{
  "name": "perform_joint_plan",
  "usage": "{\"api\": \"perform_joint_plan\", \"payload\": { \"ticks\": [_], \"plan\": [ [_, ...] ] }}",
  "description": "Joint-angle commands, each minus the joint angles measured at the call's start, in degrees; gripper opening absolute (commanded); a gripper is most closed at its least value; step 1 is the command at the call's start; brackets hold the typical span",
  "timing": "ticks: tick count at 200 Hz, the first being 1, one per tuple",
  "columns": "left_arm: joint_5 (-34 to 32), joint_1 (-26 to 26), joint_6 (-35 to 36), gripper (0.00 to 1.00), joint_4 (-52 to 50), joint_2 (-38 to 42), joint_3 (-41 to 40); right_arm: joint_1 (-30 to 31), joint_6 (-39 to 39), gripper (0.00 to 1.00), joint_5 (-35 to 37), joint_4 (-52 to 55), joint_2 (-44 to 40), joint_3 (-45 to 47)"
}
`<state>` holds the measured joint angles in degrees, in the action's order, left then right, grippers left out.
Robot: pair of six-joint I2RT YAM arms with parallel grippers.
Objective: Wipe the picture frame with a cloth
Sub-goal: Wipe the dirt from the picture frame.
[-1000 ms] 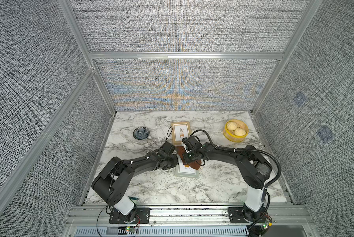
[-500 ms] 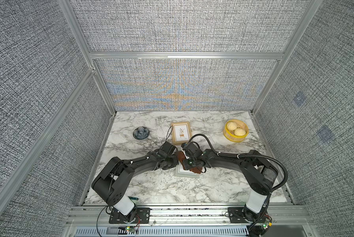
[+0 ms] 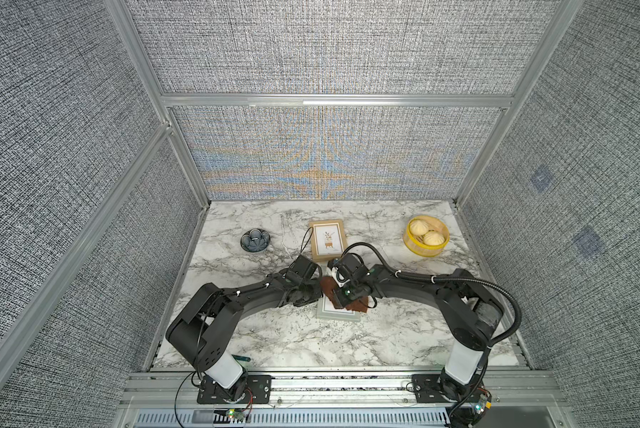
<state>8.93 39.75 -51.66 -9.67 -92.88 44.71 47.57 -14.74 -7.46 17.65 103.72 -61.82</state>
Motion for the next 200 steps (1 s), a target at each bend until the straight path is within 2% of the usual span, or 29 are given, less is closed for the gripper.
{"api": "perform_joint_plan", "payload": {
  "ticks": [1,33,52,66,86,132,151,200],
  "plan": [
    [-2.6,0.1,-0.36,0.0,-15.11,-2.04,-1.38,1.38,2.13,0.0,-3.96,7.87,-0.74,2.76],
    [-2.86,0.1,-0.46,0.0,-15.1,-2.04,-1.55,0.14,1.35,0.0,4.83,12.78,-4.9,7.32],
    [-2.95,0.15,-0.37,0.0,-15.1,-1.96,-1.5,-1.11,0.13,0.0,13.52,15.65,-4.31,5.71],
    [-2.95,0.15,-0.28,0.0,-15.07,-2.0,-1.44,-1.12,-0.73,0.0,16.53,15.78,-2.93,3.04],
    [-2.94,0.13,-0.17,0.0,-15.09,-2.04,-1.38,-0.07,-1.93,0.0,14.64,13.09,-1.07,0.72],
    [-2.69,0.15,-0.16,0.0,-14.95,-2.39,-1.27,4.68,-2.32,0.0,0.98,7.18,1.33,0.09],
    [-2.56,0.07,-0.2,0.0,-14.81,-2.32,-1.39,3.29,-3.16,0.0,1.3,5.94,-0.47,3.17],
    [-2.78,0.12,-0.11,0.0,-14.96,-1.87,-1.39,-5.7,-2.43,0.0,4.95,4.01,-6.59,9.3]
  ]
}}
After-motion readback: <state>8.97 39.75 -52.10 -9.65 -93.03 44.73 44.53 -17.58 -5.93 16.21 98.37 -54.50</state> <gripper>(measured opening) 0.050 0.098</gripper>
